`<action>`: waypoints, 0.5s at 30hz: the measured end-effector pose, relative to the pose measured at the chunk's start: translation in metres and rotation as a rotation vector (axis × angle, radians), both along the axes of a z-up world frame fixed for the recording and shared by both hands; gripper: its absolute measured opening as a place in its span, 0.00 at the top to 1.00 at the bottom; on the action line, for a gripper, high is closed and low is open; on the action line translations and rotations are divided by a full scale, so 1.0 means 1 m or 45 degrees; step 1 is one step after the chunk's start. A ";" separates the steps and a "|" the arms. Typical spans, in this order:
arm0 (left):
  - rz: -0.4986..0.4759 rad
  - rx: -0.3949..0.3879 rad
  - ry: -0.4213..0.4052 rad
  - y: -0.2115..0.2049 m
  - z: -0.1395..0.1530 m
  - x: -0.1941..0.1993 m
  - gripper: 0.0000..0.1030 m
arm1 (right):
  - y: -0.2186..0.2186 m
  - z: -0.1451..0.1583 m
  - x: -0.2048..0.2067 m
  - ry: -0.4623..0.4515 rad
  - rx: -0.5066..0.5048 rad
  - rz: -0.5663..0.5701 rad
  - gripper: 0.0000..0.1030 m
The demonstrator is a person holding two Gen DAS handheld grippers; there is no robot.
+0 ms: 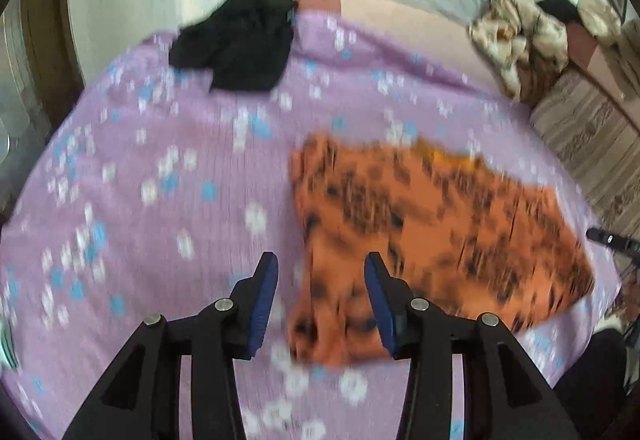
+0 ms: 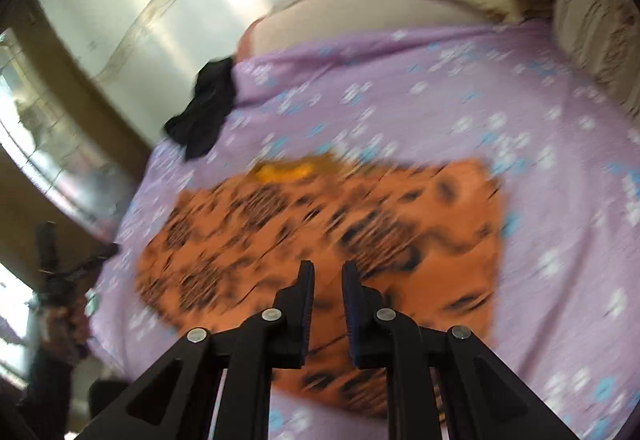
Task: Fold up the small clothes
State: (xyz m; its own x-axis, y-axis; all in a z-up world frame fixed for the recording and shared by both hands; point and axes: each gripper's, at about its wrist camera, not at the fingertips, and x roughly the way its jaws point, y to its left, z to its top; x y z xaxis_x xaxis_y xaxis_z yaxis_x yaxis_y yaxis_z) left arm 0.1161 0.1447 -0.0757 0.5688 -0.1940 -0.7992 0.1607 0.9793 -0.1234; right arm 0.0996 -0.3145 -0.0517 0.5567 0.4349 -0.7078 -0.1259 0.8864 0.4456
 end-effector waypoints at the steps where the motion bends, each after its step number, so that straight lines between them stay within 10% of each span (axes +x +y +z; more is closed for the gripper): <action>1: 0.023 0.028 0.043 0.001 -0.012 0.001 0.55 | 0.010 -0.005 -0.004 0.011 -0.005 0.032 0.84; 4: 0.107 0.144 0.234 0.007 -0.051 0.019 0.53 | 0.023 -0.037 -0.001 0.126 -0.054 0.088 0.83; 9: 0.238 0.351 0.087 0.016 -0.023 0.024 0.54 | 0.001 -0.064 0.001 0.232 -0.040 -0.028 0.83; 15: 0.208 0.049 0.024 0.016 0.008 0.009 0.54 | -0.025 -0.051 -0.011 0.208 0.077 -0.098 0.82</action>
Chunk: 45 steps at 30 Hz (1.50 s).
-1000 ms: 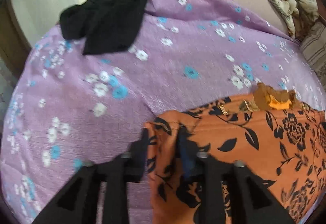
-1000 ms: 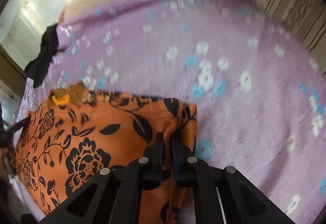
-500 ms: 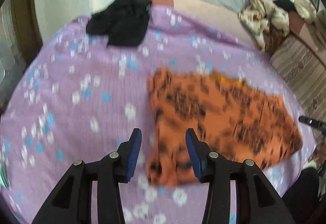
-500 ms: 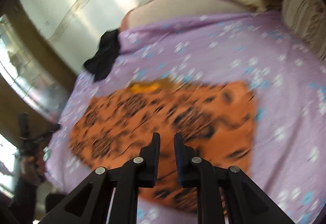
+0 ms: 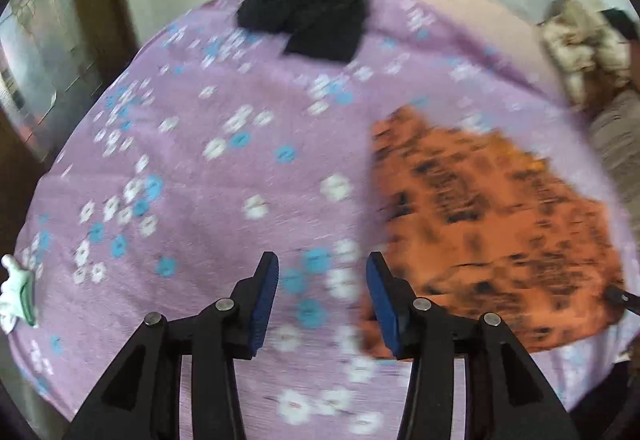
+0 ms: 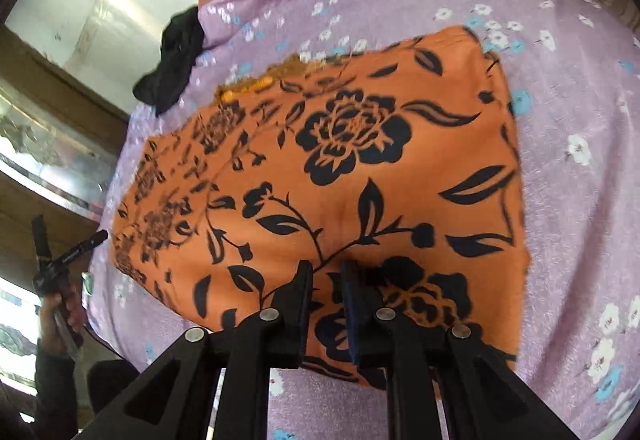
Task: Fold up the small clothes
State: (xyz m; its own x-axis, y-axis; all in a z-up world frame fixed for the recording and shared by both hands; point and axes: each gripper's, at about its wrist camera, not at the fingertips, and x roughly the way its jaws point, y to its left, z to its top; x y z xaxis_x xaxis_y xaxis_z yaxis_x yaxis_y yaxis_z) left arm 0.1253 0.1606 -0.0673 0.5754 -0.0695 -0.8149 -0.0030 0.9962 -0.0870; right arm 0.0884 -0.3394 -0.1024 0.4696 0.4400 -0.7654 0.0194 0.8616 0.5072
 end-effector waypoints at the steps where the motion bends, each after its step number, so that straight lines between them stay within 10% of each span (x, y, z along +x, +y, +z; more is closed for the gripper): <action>1: -0.031 -0.018 -0.030 -0.010 0.005 -0.004 0.53 | -0.005 0.006 -0.001 -0.023 0.031 -0.023 0.81; 6: -0.177 -0.060 -0.119 -0.079 0.010 -0.007 0.38 | -0.022 0.007 0.023 -0.021 0.150 -0.071 0.72; 9: -0.193 0.025 0.021 -0.115 -0.020 0.005 0.37 | -0.042 -0.021 0.033 0.146 0.128 -0.175 0.63; 17: -0.235 0.213 0.075 -0.135 -0.053 0.011 0.35 | -0.045 0.018 0.077 -0.018 0.207 -0.087 0.49; 22: -0.219 0.161 0.081 -0.130 -0.054 0.013 0.34 | -0.089 -0.030 0.131 0.111 0.204 -0.277 0.39; 24: -0.219 0.158 0.084 -0.129 -0.053 0.011 0.34 | -0.116 -0.038 0.116 0.121 0.360 -0.421 0.54; 32: -0.140 0.121 0.057 -0.125 -0.047 0.007 0.34 | -0.069 0.025 0.005 -0.105 0.417 -0.318 0.43; 36: -0.063 0.040 0.028 -0.123 -0.031 -0.006 0.34 | -0.030 0.006 -0.022 -0.085 0.456 -0.218 0.37; 39: -0.045 0.012 0.016 -0.124 -0.018 -0.015 0.34 | -0.048 -0.036 -0.030 0.126 0.427 -0.402 0.41; 45: -0.052 -0.003 -0.018 -0.134 -0.003 -0.028 0.32 | -0.062 -0.001 -0.080 -0.021 0.454 -0.468 0.41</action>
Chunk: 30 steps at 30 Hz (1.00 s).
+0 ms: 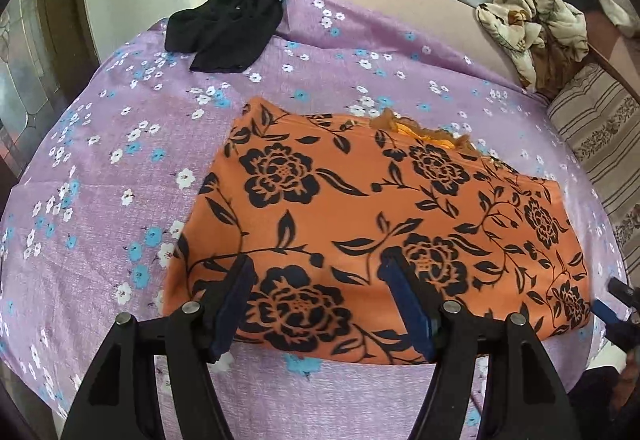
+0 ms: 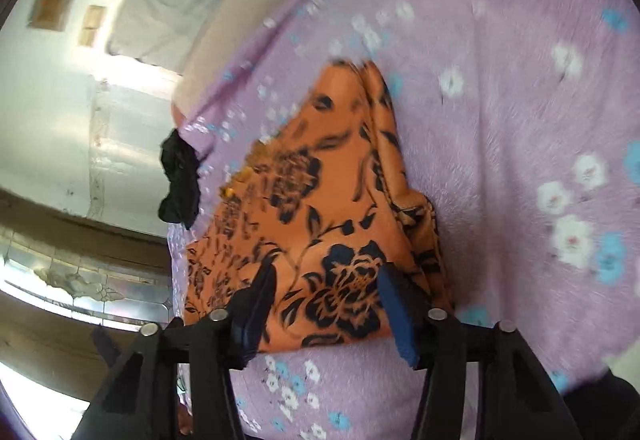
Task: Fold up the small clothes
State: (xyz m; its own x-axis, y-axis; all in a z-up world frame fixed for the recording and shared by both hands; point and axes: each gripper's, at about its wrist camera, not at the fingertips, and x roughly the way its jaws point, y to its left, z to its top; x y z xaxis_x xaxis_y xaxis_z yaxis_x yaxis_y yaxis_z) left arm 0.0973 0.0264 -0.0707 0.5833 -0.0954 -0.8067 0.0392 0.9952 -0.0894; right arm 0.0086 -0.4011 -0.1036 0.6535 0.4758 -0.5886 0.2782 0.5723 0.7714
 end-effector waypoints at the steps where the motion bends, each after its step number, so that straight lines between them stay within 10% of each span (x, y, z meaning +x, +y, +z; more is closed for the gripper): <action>1: -0.006 -0.009 0.006 -0.004 -0.001 0.001 0.32 | 0.001 -0.001 -0.008 0.008 0.027 -0.017 0.39; 10: -0.059 -0.059 0.059 -0.048 -0.020 0.022 0.32 | 0.016 -0.055 0.011 0.117 0.177 -0.124 0.37; 12: -0.064 -0.033 0.069 -0.055 -0.027 0.026 0.32 | 0.011 -0.056 0.017 0.106 0.170 -0.174 0.47; 14: -0.078 0.001 0.113 -0.062 -0.039 0.032 0.32 | 0.007 -0.062 0.024 0.148 0.150 -0.181 0.88; 17: -0.084 0.024 0.103 -0.064 -0.040 0.033 0.32 | 0.010 -0.044 0.019 0.110 0.009 -0.188 0.90; 23: -0.089 0.044 0.086 -0.065 -0.046 0.039 0.32 | 0.002 -0.064 0.006 0.179 0.099 -0.160 0.83; 30: -0.123 0.117 0.043 -0.070 -0.055 0.039 0.30 | -0.030 -0.003 0.004 0.079 -0.176 -0.098 0.44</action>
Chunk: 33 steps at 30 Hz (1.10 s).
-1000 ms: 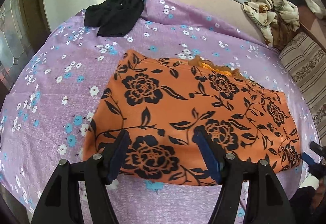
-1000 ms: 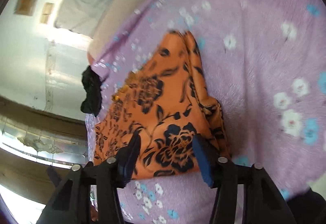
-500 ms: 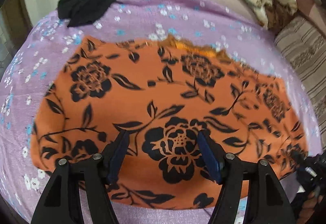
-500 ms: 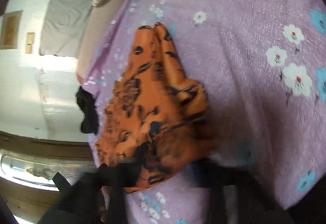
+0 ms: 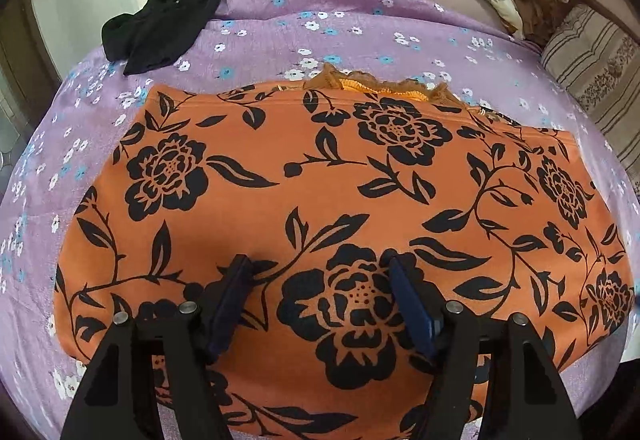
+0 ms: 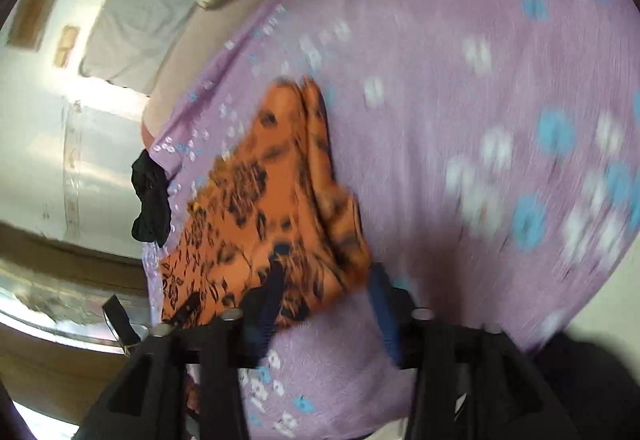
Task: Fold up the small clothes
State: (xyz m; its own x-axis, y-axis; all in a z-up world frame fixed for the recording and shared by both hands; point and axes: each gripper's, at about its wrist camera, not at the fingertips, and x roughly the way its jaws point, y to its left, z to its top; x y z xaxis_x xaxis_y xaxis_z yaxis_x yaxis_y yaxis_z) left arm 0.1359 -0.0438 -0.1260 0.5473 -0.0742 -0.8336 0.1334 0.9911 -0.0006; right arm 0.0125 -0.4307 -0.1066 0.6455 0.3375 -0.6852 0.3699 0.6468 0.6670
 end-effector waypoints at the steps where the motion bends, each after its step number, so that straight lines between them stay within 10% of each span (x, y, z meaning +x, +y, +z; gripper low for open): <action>1: 0.001 -0.002 -0.003 0.000 0.000 0.000 0.30 | -0.005 0.004 0.016 -0.029 -0.013 0.027 0.44; 12: -0.012 -0.007 -0.005 -0.003 -0.002 -0.001 0.27 | 0.001 -0.025 0.194 0.148 -0.208 0.313 0.47; 14: -0.021 -0.012 -0.009 0.000 -0.003 0.001 0.26 | 0.006 -0.029 0.197 0.176 -0.289 0.337 0.85; 16: -0.027 -0.027 -0.005 0.002 -0.002 0.002 0.26 | -0.005 -0.030 0.194 0.153 -0.223 0.271 0.89; 22: 0.007 -0.063 -0.165 0.016 0.030 -0.017 0.26 | -0.016 -0.041 0.185 0.117 -0.140 0.201 0.89; 25: -0.046 0.002 0.020 0.010 -0.012 0.000 0.23 | -0.025 -0.046 0.176 0.123 -0.079 0.156 0.86; 33: -0.004 -0.144 -0.049 0.047 0.029 -0.008 0.24 | 0.018 0.044 0.138 -0.026 -0.413 0.173 0.79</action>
State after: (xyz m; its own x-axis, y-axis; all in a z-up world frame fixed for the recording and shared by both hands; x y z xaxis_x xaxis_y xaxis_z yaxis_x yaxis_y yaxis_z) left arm 0.1276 0.0030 -0.0974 0.5786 -0.1684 -0.7981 0.1389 0.9845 -0.1070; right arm 0.1504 -0.4122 -0.0624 0.6247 0.1880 -0.7579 0.2546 0.8685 0.4253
